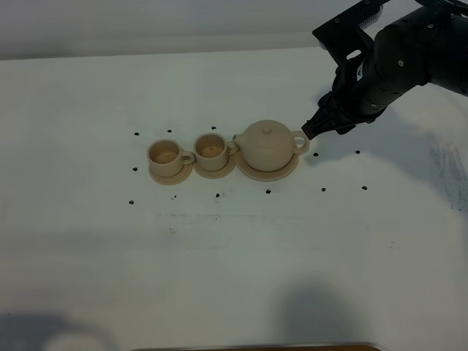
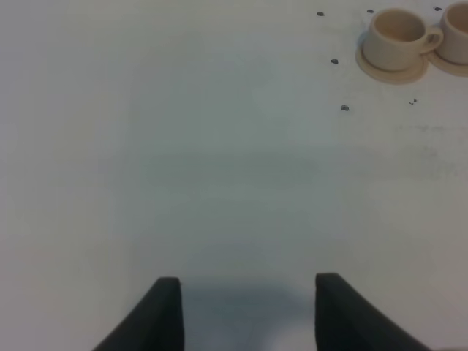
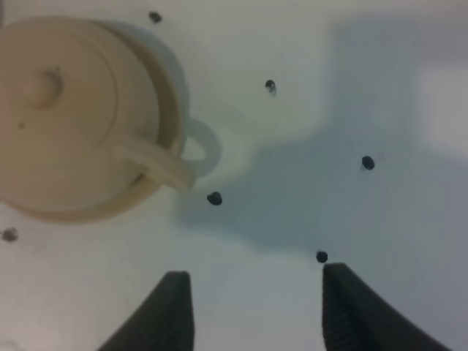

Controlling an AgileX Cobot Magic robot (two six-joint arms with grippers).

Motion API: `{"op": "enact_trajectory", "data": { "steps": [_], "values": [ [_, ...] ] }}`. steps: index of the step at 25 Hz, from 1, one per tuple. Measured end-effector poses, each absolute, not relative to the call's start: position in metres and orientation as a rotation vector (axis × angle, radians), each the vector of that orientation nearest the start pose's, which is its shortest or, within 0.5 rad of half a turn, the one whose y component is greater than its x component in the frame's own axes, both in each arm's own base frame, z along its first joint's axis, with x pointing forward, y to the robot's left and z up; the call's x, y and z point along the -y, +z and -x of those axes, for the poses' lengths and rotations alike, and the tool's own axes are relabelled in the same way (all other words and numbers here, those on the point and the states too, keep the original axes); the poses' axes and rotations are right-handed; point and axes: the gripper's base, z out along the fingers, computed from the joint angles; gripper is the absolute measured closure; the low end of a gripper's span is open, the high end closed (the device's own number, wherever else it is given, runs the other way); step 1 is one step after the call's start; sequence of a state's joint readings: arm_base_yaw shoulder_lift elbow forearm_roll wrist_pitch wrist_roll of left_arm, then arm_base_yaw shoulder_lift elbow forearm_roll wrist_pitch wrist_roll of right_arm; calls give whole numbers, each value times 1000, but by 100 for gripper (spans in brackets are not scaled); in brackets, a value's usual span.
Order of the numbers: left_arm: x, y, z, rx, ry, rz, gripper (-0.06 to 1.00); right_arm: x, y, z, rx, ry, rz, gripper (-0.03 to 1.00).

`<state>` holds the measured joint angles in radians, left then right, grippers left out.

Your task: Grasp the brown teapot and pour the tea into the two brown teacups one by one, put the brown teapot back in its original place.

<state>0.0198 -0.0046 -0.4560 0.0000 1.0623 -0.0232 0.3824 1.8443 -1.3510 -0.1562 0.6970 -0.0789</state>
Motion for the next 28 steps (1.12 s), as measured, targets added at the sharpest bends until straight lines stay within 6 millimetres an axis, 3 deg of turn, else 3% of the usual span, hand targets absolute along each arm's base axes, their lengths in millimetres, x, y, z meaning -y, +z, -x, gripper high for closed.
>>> {"op": "enact_trajectory", "data": {
  "steps": [4, 10, 15, 23, 28],
  "values": [
    [0, 265, 1, -2085, -2, 45, 47, -145, 224, -365, -2591, 50, 693, 58],
    [0, 265, 1, -2085, -2, 45, 47, -161, 226, -354, -2591, 294, 881, 58],
    [0, 265, 1, -2085, -2, 45, 47, -160, 223, -354, -2565, 240, 992, 58],
    [0, 265, 1, -2085, -2, 45, 47, -158, 196, -369, -2569, 92, 1140, 58],
    [0, 265, 1, -2085, -2, 45, 47, -159, 206, -385, -2499, 74, 1219, 58]
  ]
}}
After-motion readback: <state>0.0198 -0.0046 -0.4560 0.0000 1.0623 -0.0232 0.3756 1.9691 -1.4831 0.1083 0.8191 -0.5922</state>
